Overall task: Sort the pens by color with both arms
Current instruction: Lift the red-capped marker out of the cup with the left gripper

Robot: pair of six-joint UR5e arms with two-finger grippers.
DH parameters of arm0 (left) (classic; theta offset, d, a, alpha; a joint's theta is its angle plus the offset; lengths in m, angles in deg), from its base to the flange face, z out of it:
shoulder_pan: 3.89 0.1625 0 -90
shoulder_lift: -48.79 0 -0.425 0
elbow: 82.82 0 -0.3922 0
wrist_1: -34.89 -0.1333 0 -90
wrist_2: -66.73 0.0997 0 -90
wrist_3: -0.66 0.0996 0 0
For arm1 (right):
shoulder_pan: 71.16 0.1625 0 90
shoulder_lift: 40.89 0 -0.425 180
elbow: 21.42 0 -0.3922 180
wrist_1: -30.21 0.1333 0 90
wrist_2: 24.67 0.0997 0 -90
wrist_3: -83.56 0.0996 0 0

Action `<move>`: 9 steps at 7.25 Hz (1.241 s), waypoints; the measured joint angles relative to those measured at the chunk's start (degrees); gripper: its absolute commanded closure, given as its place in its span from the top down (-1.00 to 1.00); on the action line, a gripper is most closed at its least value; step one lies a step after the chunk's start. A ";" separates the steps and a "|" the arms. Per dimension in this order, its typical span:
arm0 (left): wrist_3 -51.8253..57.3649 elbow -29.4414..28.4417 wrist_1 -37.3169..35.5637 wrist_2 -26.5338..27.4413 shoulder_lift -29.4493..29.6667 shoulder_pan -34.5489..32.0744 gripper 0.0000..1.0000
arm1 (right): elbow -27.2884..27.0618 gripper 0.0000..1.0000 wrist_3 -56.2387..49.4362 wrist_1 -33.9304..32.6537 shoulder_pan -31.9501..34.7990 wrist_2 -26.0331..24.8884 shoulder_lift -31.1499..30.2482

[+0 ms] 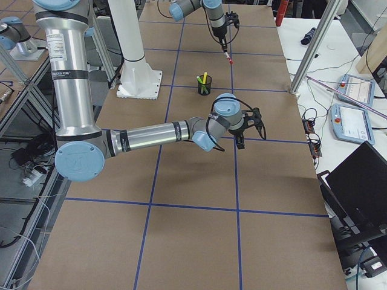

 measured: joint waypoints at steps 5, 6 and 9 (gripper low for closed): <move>0.68 -29.07 46.44 9.24 0.55 -1.02 -1.00 | 0.35 0.99 0.11 0.50 -0.38 -0.59 0.82; 1.15 -33.90 50.08 11.25 2.37 -0.19 -1.00 | 0.45 0.99 0.13 0.50 -0.50 -0.68 0.91; 2.75 -41.37 53.76 16.17 6.22 3.25 -1.00 | 0.81 0.99 0.28 0.56 -0.58 -0.74 1.24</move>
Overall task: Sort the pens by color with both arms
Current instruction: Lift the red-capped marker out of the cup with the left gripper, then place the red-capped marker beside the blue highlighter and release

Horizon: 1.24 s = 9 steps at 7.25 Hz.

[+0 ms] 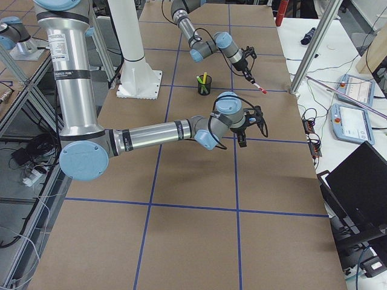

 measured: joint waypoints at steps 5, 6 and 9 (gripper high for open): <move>0.05 -5.98 0.17 3.96 3.31 3.31 -1.00 | 0.59 0.99 -0.05 0.10 -0.01 0.00 0.04; 0.08 -6.62 0.17 3.99 3.53 3.61 -1.00 | 0.62 0.99 -0.05 0.09 -0.01 0.00 0.04; 0.12 -7.62 0.18 3.99 3.99 4.30 0.50 | 0.84 0.99 -0.05 0.15 -0.01 0.00 0.04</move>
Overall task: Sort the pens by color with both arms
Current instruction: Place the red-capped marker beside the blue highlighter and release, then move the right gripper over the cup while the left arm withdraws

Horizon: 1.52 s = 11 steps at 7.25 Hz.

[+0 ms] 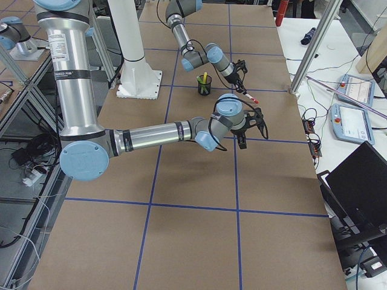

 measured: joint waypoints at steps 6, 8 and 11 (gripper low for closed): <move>3.14 4.22 -2.84 -1.63 -0.04 -1.37 0.97 | 0.15 0.99 0.64 -0.30 -0.14 0.03 0.73; 5.57 14.51 -10.97 -10.83 -4.44 -5.99 0.97 | -0.08 0.99 3.84 -0.75 -1.44 -0.48 2.60; 14.88 34.40 -21.91 -25.02 -17.67 -14.30 0.97 | -3.25 0.99 15.70 -0.81 -8.82 -6.08 5.69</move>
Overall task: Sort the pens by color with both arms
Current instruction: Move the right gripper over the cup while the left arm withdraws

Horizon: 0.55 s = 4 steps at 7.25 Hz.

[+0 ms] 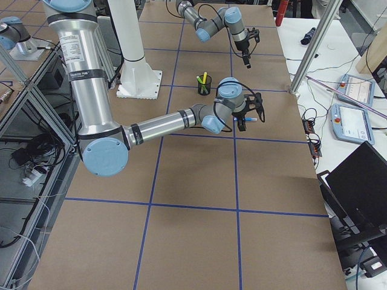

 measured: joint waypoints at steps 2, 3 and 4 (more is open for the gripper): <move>7.48 10.68 -2.28 -6.55 -10.27 -5.57 0.97 | -3.32 0.99 12.61 -0.27 -8.29 -6.49 2.82; 11.36 13.68 -2.45 -9.63 -14.31 -8.30 0.97 | -5.11 0.99 17.69 -1.77 -12.29 -9.31 4.57; 15.42 16.08 -2.50 -12.40 -18.07 -10.97 0.97 | -7.98 0.99 21.80 -7.19 -17.02 -12.62 7.54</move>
